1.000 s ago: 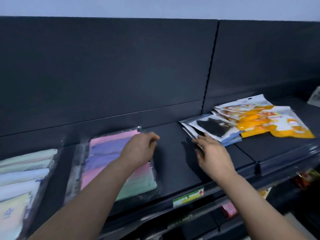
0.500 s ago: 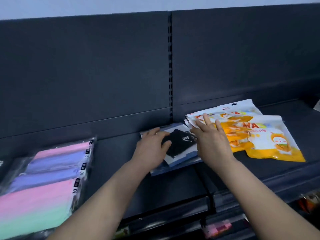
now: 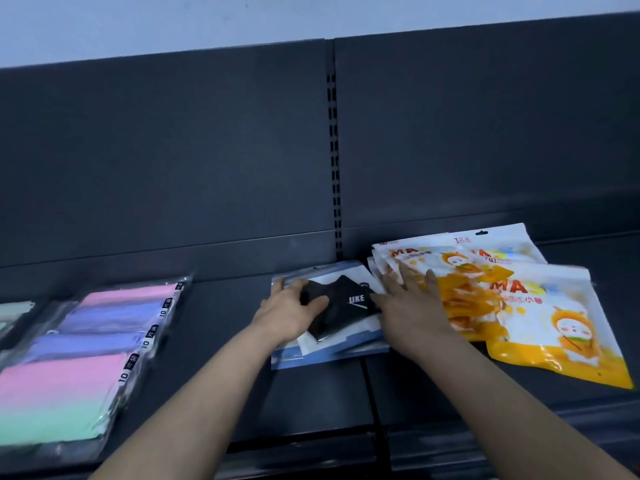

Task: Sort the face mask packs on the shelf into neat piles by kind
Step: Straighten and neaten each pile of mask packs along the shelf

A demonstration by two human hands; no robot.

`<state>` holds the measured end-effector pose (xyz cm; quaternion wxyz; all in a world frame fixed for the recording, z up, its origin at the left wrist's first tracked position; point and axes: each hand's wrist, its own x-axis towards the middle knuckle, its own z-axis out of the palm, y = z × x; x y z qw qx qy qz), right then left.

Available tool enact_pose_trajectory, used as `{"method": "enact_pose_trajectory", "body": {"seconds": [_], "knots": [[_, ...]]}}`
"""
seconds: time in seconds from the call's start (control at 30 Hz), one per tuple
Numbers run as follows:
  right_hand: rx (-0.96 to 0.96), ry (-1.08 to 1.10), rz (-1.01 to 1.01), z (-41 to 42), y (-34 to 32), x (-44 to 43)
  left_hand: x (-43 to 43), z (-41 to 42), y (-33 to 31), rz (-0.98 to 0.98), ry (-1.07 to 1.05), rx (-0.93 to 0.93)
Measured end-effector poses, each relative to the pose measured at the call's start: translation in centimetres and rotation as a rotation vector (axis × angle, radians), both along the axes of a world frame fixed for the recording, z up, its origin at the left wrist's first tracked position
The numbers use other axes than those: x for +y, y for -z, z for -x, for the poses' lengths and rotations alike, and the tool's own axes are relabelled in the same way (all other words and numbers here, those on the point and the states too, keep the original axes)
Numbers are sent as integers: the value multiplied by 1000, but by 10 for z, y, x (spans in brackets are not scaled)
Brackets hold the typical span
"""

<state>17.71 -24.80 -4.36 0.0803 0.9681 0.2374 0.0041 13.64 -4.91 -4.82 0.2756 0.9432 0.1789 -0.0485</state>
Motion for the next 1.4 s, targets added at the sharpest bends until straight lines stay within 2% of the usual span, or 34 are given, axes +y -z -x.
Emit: {"method": "enact_pose_trajectory", "body": {"seconds": [0.3, 0.53, 0.73, 0.8, 0.87, 0.97, 1.03, 1.1, 1.23, 1.33, 1.4], "knots": [[-23, -16, -1, -3, 6, -6, -9, 0, 1, -23, -76, 60], [-37, 12, -27, -16, 10, -39, -45, -10, 2, -91, -57, 81], [-9, 79, -77, -33, 3, -88, -96, -19, 1, -168, 52, 99], [-2, 84, -88, -36, -1, -98, -96, -20, -4, -269, 125, 98], [-38, 70, -98, -34, -4, -100, -86, -21, -12, -476, 202, 45], [-100, 11, -167, -22, -4, -91, -73, -22, -13, -722, 507, -63], [-79, -18, -260, -14, -3, -84, -73, -22, -8, -760, 709, -86], [-49, -18, -325, -8, -3, -79, -70, -21, -1, -721, 777, -113], [-46, 6, -470, 2, -6, -71, -48, -3, 4, -652, 720, -386], [-24, 8, -536, 9, -8, -52, -17, 16, -3, -821, 570, -652], [31, -23, -536, 13, -5, -34, 5, 32, -12, -972, 438, -643]]}}
